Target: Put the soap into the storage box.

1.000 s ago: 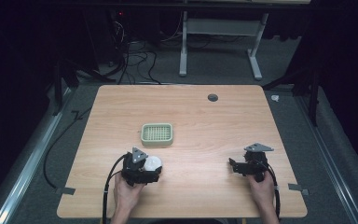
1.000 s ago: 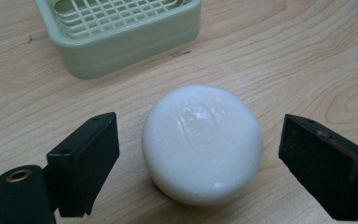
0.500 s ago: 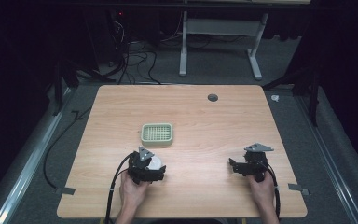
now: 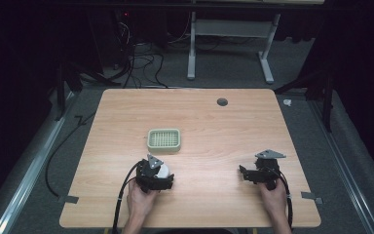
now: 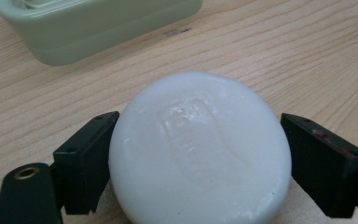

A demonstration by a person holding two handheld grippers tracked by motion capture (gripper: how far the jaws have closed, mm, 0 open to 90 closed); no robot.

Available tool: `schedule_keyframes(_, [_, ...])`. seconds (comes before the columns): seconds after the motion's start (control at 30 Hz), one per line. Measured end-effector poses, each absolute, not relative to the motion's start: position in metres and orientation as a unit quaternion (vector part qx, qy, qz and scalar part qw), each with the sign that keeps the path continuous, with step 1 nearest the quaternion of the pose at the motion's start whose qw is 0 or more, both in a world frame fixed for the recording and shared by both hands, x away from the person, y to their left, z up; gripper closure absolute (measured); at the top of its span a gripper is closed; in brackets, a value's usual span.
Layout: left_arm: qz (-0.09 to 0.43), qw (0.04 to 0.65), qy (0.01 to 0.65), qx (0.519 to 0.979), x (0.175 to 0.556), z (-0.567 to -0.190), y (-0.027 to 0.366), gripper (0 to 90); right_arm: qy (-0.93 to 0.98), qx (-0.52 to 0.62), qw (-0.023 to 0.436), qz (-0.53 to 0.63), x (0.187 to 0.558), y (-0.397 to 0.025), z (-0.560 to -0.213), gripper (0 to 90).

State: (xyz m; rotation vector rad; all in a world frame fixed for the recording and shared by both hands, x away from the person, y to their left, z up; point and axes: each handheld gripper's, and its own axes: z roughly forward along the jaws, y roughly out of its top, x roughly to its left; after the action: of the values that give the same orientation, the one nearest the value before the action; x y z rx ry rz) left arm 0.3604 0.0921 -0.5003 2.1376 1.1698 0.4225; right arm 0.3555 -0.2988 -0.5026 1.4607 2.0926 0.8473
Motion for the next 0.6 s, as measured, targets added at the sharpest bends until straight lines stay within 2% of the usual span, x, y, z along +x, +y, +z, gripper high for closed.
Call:
schedule_keyframes(0.27, [0.168,0.328,0.44,0.819,0.3593,-0.5006,0.0917,18.4,0.759,0.529,0.225,0.307,0.3555,-0.2989,-0.5026,15.1])
schedule_keyframes(0.4, [0.169,0.331,0.438,0.818,0.3596,-0.4999,0.0941,24.3,0.758,0.53,0.224,0.307,0.3555,-0.2988,-0.5026,15.1])
schedule_keyframes(0.6, [0.169,0.333,0.436,0.819,0.3596,-0.5,0.0946,24.6,0.758,0.53,0.224,0.307,0.3554,-0.2987,-0.5026,15.1])
